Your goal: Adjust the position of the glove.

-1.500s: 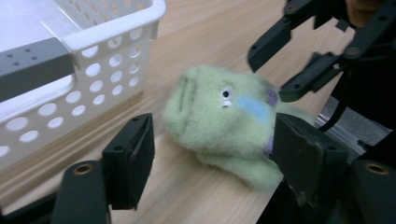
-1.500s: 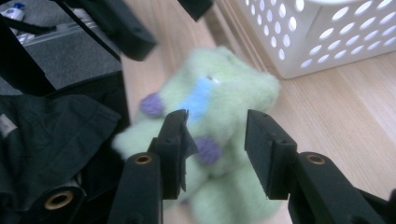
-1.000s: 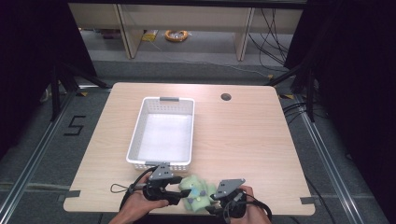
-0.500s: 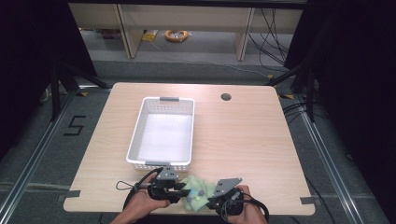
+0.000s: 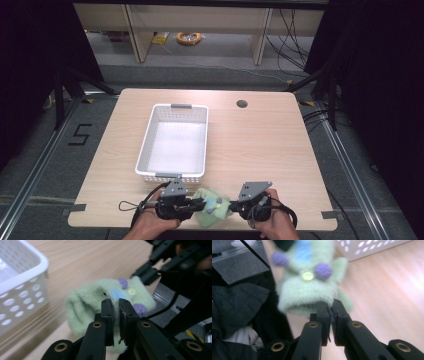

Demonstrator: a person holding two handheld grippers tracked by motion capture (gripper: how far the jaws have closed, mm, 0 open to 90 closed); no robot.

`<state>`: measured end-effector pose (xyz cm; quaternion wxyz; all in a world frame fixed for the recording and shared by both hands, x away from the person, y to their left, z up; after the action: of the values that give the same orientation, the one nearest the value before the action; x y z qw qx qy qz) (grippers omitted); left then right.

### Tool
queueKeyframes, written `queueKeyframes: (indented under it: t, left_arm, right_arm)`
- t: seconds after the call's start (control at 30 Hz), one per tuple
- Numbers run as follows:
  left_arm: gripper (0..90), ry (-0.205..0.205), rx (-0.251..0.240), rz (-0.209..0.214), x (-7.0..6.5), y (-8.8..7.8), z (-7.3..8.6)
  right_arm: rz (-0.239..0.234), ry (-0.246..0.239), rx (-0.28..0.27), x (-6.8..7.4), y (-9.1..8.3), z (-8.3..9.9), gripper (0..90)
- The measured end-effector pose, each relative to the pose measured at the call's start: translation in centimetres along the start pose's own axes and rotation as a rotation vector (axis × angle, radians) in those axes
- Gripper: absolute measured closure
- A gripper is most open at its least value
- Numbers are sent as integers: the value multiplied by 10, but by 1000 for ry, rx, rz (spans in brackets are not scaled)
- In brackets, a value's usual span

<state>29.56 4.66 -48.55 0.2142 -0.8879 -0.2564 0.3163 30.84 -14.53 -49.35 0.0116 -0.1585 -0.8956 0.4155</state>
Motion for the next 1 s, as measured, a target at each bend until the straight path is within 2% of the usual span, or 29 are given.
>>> queueKeyframes:
  t: [0.03,0.07,0.1,0.13,0.23,0.27,0.3,0.37,0.4,0.47,0.5,0.53,0.57,0.6,0.63,0.7,0.73,0.77,0.8,0.9,0.93,0.97,1.0]
  left_arm:
    - [824,-3,14,12,-3,0,2]
    - [824,13,-5,8,-5,2,3]
    - [824,6,-13,7,-8,5,5]
    - [824,-24,-22,5,-10,7,7]
    - [824,-19,-20,6,-14,13,11]
    - [824,-20,-4,20,-14,13,13]
    - [823,-32,-6,17,-14,15,15]
    - [823,-41,6,13,-14,21,20]
    - [823,-42,12,4,-12,22,22]
    - [822,-60,34,13,-11,25,26]
    - [822,-67,29,12,-11,26,27]
    - [821,-63,31,-5,-9,27,27]
    - [819,-71,28,2,-11,28,27]
    - [818,-56,31,2,-10,28,27]
    - [817,-64,31,5,-11,30,28]
    - [804,-68,42,8,-11,31,30]
    - [795,-87,44,3,-11,31,32]
    - [777,-76,55,15,-10,30,32]
    - [745,-85,40,12,-10,30,31]
    - [654,-93,13,15,-10,22,27]
    - [619,-99,-4,12,-9,20,26]
    - [602,-109,-26,2,-8,14,23]
    - [570,-119,-42,-4,-6,11,21]
  right_arm:
    - [6,9,7,-3,-2,0,865]
    - [8,-15,8,-8,-2,-1,865]
    - [9,-17,23,-11,-2,-1,865]
    - [-6,-20,37,-14,-1,-1,865]
    - [-31,-80,46,-23,7,-1,866]
    - [-44,-74,57,-24,8,0,866]
    - [-55,-95,59,-26,11,0,866]
    - [-71,-94,75,-30,16,0,866]
    - [-85,-119,82,-31,20,0,865]
    - [-94,-137,102,-34,25,0,865]
    - [-101,-150,101,-34,28,0,865]
    - [-106,-163,108,-36,30,-1,865]
    - [-104,-155,116,-35,32,-1,865]
    - [-101,-129,129,-34,33,0,864]
    - [-110,-169,112,-37,35,-1,860]
    - [-116,-166,113,-38,36,-1,831]
    - [-109,-153,110,-38,36,-1,813]
    - [-104,-154,113,-39,36,0,786]
    - [-99,-139,118,-40,35,2,753]
    - [-53,-9,107,-46,28,8,679]
    - [-20,27,97,-47,25,9,666]
    - [-18,35,91,-49,22,9,653]
    - [-2,85,65,-48,16,8,607]
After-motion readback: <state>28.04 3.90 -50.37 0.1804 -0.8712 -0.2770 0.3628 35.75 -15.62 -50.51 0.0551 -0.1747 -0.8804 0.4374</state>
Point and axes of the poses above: each handheld gripper's, and its own axes: y roughly forward along the jaws, z roughly out of its underside, x roughly to its left, the point moved 5 cm from there along y, roughly forward along the jaws, and after that the axes turned 11 degrees about -y, right-handed, at the moved point
